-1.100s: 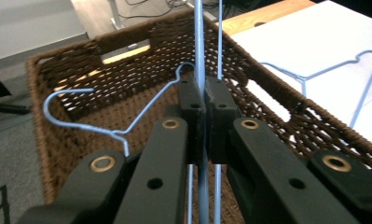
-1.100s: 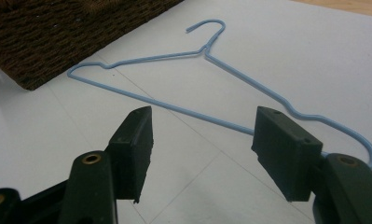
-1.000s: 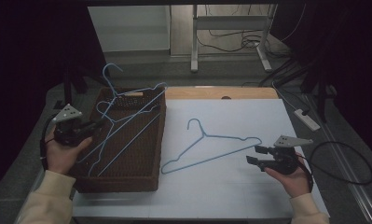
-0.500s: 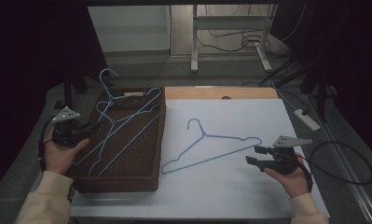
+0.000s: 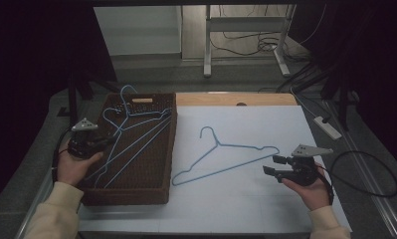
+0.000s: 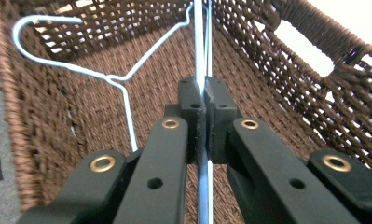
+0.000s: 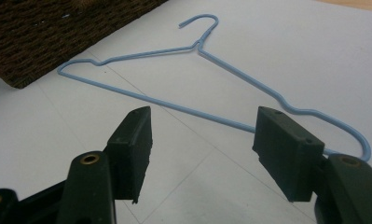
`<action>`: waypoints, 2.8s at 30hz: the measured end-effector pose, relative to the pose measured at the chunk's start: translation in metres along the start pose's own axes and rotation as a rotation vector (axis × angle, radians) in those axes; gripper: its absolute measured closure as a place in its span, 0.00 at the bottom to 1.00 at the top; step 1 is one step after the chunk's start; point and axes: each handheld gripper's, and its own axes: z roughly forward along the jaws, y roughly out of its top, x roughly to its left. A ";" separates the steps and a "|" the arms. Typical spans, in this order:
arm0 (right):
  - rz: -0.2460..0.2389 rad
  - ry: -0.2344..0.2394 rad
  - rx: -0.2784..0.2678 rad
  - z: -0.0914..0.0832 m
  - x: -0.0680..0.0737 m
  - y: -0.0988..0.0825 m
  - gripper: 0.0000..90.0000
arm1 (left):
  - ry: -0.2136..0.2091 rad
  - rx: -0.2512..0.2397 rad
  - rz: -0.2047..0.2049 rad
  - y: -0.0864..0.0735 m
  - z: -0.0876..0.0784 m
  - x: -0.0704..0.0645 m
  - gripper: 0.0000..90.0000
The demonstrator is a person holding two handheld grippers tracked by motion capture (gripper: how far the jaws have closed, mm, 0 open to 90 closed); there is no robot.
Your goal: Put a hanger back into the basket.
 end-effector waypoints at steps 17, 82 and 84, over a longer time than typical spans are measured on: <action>-0.006 0.000 0.010 0.002 0.001 0.000 0.42 | 0.080 0.175 -0.092 -0.007 0.023 0.010 0.96; -0.007 -0.095 0.021 0.006 0.015 -0.007 0.39 | -0.168 -0.174 0.143 -0.030 -0.006 -0.107 0.40; -0.007 -0.104 0.023 0.008 0.014 -0.005 0.39 | -0.169 -0.173 0.146 -0.030 -0.006 -0.108 0.40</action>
